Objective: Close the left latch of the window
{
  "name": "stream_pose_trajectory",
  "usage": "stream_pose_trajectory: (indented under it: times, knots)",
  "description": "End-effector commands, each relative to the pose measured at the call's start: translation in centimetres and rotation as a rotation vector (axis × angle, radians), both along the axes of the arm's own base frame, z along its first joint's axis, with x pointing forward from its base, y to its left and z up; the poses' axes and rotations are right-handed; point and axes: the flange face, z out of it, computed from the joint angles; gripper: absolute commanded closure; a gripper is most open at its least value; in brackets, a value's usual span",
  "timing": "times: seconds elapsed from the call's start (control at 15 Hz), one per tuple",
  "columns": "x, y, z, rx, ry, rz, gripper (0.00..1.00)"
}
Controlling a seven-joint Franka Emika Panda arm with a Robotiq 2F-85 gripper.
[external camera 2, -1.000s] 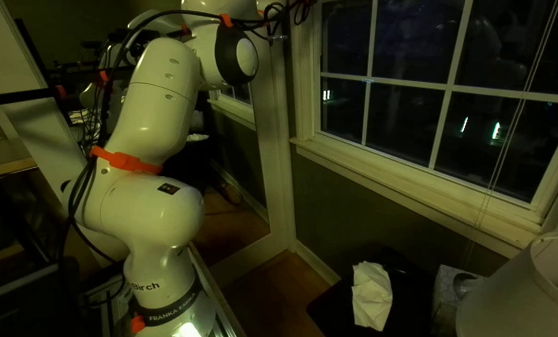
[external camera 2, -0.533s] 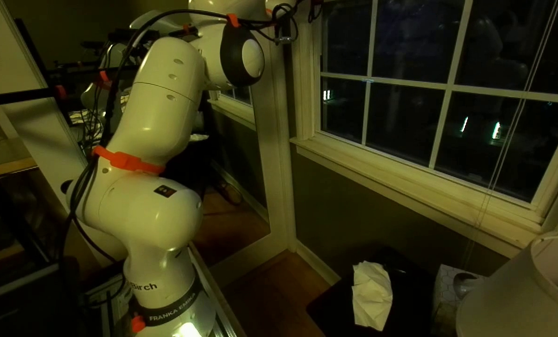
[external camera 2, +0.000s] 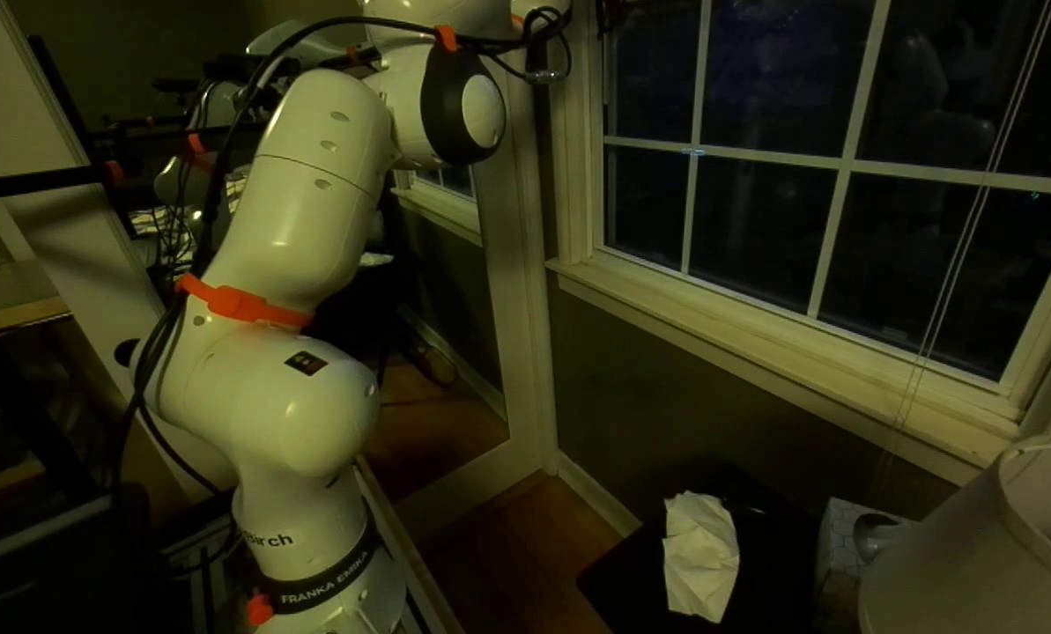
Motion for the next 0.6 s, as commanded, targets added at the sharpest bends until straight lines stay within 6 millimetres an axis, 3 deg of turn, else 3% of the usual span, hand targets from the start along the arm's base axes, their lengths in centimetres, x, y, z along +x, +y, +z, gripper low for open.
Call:
stream_pose_trajectory:
  times: [0.0,0.27,0.53]
  knots:
    - [-1.5,0.1,1.2,0.010,0.022,-0.047,0.00]
    - [-4.7,0.2,3.7,0.052,0.103,-0.080,0.00]
    - [-7.2,0.2,4.5,0.090,0.267,-0.081,0.00]
